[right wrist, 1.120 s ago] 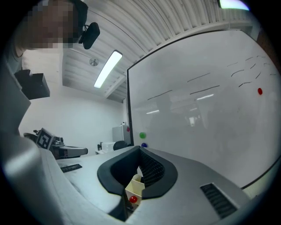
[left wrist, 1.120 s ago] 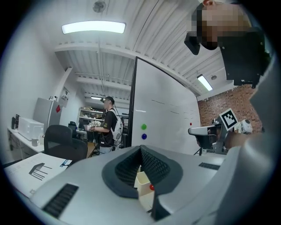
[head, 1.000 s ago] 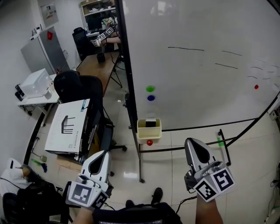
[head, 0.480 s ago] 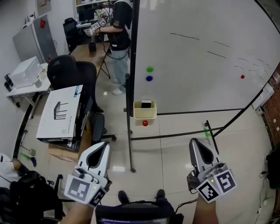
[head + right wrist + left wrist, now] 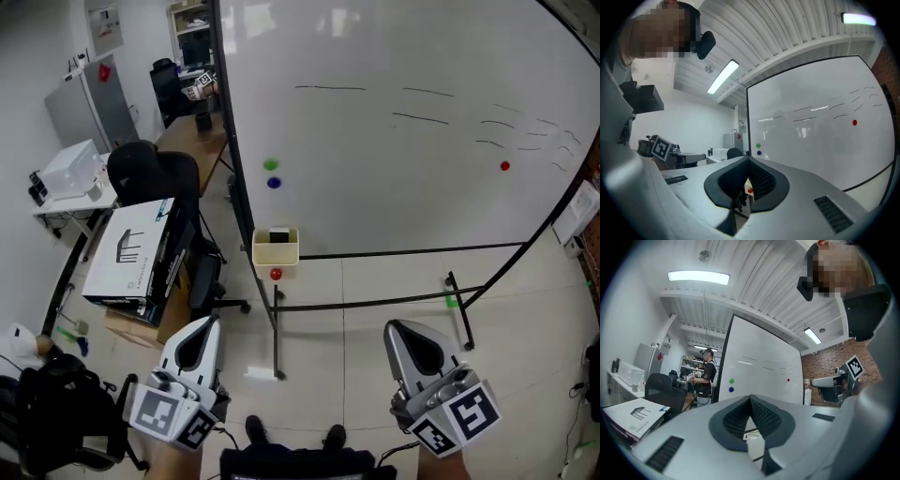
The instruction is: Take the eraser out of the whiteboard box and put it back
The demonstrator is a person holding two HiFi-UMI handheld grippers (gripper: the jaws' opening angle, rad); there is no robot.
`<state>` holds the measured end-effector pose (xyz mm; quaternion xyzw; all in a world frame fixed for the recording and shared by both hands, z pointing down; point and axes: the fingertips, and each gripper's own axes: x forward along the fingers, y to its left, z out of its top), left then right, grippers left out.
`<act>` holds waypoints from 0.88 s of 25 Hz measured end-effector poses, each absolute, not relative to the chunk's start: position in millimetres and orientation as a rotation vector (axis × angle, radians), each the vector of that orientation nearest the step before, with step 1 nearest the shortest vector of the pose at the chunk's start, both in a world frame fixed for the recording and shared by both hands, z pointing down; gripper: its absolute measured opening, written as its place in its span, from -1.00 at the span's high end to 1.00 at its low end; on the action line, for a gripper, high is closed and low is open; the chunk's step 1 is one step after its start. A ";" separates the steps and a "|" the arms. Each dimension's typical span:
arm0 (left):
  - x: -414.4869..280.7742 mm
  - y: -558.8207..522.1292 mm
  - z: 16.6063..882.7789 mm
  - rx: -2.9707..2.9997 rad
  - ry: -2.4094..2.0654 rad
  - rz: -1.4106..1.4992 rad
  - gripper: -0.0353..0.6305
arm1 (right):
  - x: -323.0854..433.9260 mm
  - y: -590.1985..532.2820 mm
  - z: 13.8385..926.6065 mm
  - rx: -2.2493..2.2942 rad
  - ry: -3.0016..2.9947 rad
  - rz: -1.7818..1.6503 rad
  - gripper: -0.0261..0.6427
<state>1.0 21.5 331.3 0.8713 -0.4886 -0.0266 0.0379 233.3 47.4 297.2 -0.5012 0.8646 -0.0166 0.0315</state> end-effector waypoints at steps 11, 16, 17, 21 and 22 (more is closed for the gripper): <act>-7.0 46.9 321.6 2.759 -1.459 -0.021 0.83 | 241.6 66.0 295.9 -1.594 2.582 -0.077 0.87; -16.5 50.4 326.2 2.751 -1.436 -0.030 0.84 | 231.7 68.3 292.7 -1.612 2.580 -0.058 0.87; -17.7 51.0 325.4 2.759 -1.432 -0.029 0.83 | 228.6 68.2 292.7 -1.611 2.583 -0.056 0.87; -24.4 53.7 328.2 2.748 -1.425 -0.026 0.84 | 219.4 70.0 292.7 -1.607 2.591 -0.053 0.87; -24.7 54.3 328.8 2.748 -1.420 -0.024 0.84 | 218.6 70.1 292.4 -1.609 2.591 -0.050 0.87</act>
